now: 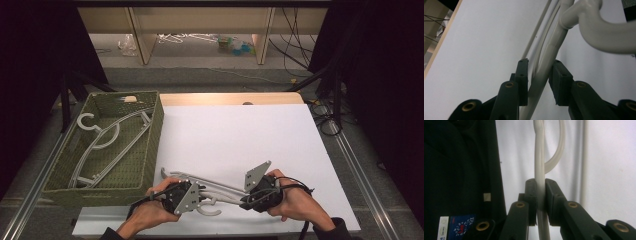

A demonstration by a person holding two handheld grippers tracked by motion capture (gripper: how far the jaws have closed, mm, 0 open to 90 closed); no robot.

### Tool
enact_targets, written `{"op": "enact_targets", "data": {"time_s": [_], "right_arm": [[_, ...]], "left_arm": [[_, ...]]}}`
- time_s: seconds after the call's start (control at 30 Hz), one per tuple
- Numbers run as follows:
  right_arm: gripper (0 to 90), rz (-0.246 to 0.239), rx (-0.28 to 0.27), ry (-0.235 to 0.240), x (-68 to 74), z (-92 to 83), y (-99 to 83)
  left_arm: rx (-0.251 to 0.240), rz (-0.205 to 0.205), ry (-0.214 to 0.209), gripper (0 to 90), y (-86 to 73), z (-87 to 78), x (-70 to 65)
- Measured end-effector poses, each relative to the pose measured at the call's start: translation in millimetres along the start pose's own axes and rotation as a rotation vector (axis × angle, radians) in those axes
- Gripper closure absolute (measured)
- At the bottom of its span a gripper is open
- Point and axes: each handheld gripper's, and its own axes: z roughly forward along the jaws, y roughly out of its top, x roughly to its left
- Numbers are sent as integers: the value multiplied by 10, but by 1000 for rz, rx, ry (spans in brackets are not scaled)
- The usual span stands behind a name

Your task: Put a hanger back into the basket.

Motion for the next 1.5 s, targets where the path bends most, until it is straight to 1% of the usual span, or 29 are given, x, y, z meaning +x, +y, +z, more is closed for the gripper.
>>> {"op": "enact_targets", "data": {"time_s": [0.03, 0.07, 0.1, 0.13, 0.2, 0.27, 0.3, 0.37, 0.43, 0.5, 0.53, 0.6, 0.63, 0.67, 0.73, 0.77, 0.8, 0.87, 0.9, 1.0, 1.1, 1.2, 1.23, 1.3, 1.33, 1.4, 1.43, 1.47, 1.5], "right_arm": [[810, -2, 1, 0, -3, -2, -3], [804, -4, 0, -5, -11, 3, -6], [797, 1, -1, -10, -15, 7, -10], [789, 7, -2, -20, -30, 18, -18], [779, 15, -5, -25, -47, 25, -31], [759, 19, -14, -40, -62, 0, -32], [747, 29, -22, -53, -73, -12, -37], [723, 61, -48, -89, -110, -32, -58], [699, 69, -57, -89, -125, -42, -64], [646, 74, -62, -106, -120, -28, -59], [607, 76, -67, -121, -120, -24, -53], [557, 91, -82, -148, -127, -24, -43], [518, 93, -105, -164, -138, -32, -41], [479, 115, -141, -179, -150, -44, -40], [449, 144, -172, -199, -166, -67, -41], [434, 152, -183, -198, -168, -75, -41], [426, 154, -186, -207, -174, -78, -42], [411, 164, -195, -227, -183, -71, -43], [408, 159, -198, -241, -187, -74, -44], [399, 162, -207, -239, -195, -92, -45], [377, 156, -221, -262, -197, -99, -45], [357, 169, -261, -301, -215, -107, -51], [354, 166, -257, -292, -219, -129, -57], [337, 185, -282, -308, -224, -153, -62], [332, 182, -299, -316, -237, -160, -66], [331, 187, -306, -330, -240, -181, -75], [327, 193, -316, -332, -235, -187, -77], [322, 206, -331, -345, -228, -194, -75], [315, 200, -347, -349, -231, -203, -75]], "left_arm": [[9, 3, -9, 701, 13, -8, 1], [10, 16, -2, 707, 22, -15, 4], [8, 15, 1, 712, 33, -26, 4], [-1, 6, -8, 718, 45, -30, 1], [13, 14, -7, 730, 77, -53, 5], [9, -9, -5, 741, 108, -74, 9], [6, -33, -18, 748, 130, -85, 16], [4, -58, -19, 760, 163, -97, 23], [15, -75, -22, 761, 174, -96, 26], [11, -106, -33, 763, 174, -100, 41], [-4, -137, -46, 771, 173, -111, 47], [-17, -165, -55, 781, 177, -136, 58], [-18, -175, -50, 786, 180, -148, 65], [-16, -182, -46, 790, 181, -153, 70], [-22, -224, -55, 791, 166, -168, 93], [-25, -239, -55, 791, 158, -173, 97], [-22, -244, -50, 791, 147, -179, 107], [-20, -274, -41, 791, 142, -184, 109], [-26, -298, -47, 791, 142, -188, 111], [-25, -311, -47, 791, 145, -206, 116], [-14, -334, -35, 791, 126, -221, 139], [-15, -384, -28, 791, 88, -237, 172], [-17, -394, -28, 791, 81, -243, 176], [-14, -403, -24, 791, 61, -267, 193], [-18, -423, -25, 791, 53, -276, 200], [-20, -436, -23, 791, 37, -294, 215], [-16, -437, -20, 791, 24, -306, 230], [-20, -456, -21, 791, 18, -313, 230], [-20, -455, -16, 791, 10, -328, 242]]}}
